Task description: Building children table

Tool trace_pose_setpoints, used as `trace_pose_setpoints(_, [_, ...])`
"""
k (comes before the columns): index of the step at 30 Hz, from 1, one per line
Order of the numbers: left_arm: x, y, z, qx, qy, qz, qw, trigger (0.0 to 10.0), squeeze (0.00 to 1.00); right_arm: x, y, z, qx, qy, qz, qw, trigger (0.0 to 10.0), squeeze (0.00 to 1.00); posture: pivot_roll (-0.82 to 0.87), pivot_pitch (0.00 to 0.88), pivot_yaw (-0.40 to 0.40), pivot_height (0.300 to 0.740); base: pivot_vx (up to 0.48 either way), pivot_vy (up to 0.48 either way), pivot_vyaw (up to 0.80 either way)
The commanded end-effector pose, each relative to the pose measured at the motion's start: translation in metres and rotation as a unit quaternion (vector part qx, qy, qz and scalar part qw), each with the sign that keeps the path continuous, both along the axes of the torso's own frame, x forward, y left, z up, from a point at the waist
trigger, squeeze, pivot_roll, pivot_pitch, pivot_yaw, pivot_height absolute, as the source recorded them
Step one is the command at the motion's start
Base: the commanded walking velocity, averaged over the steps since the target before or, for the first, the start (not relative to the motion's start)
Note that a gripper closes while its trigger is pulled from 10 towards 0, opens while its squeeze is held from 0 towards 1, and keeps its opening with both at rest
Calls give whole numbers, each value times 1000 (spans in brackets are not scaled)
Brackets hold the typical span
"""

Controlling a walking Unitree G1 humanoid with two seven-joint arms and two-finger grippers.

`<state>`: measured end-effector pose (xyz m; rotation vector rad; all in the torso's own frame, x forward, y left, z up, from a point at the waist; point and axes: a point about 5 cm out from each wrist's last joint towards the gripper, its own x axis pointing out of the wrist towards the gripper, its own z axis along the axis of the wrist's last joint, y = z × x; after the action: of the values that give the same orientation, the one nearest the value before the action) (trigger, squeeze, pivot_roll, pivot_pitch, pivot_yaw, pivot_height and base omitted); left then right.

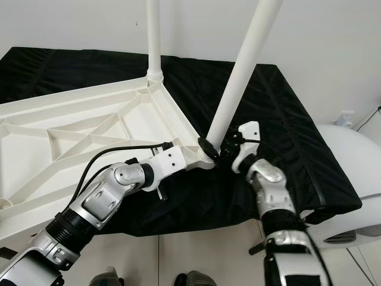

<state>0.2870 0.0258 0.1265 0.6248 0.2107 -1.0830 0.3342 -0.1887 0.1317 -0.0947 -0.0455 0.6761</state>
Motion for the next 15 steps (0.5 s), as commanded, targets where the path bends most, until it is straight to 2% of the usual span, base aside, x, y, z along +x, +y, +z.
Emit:
trace_pose_setpoints(1, [-9, -14, 3, -13, 11, -52, 998, 10000, 0, 0, -7, 2, 4, 2, -1, 1000, 10000, 0, 40, 0, -90, 740, 0, 0, 0])
trace_pose_setpoints(10, [-10, -14, 3, -14, 12, -52, 998, 10000, 0, 3, -5, -2, -1, 16, 26, 1000, 9882, 0, 42, 0, -90, 740, 0, 0, 0])
trace_pose_setpoints(11, [-10, -15, 3, -14, 12, -52, 998, 10000, 0, 4, -4, -2, 0, 18, 29, 999, 8745, 0, 46, 0, -89, 740, 0, 0, 0])
trace_pose_setpoints(13, [-10, -15, 3, -14, 12, -52, 998, 10000, 0, 4, -4, -2, 0, 18, 29, 999, 8745, 0, 46, 0, -89, 740, 0, 0, 0])
trace_pose_setpoints(14, [-11, -14, 2, -14, 13, -53, 998, 10000, 0, 4, -4, -3, 0, 18, 32, 999, 2078, 0, 46, 1, -89, 740, 0, 0, 0])
trace_pose_setpoints(15, [-11, -14, 2, -14, 13, -53, 998, 10000, 0, 4, -4, -3, 0, 18, 32, 999, 2078, 0, 46, 1, -89, 740, 0, 0, 0])
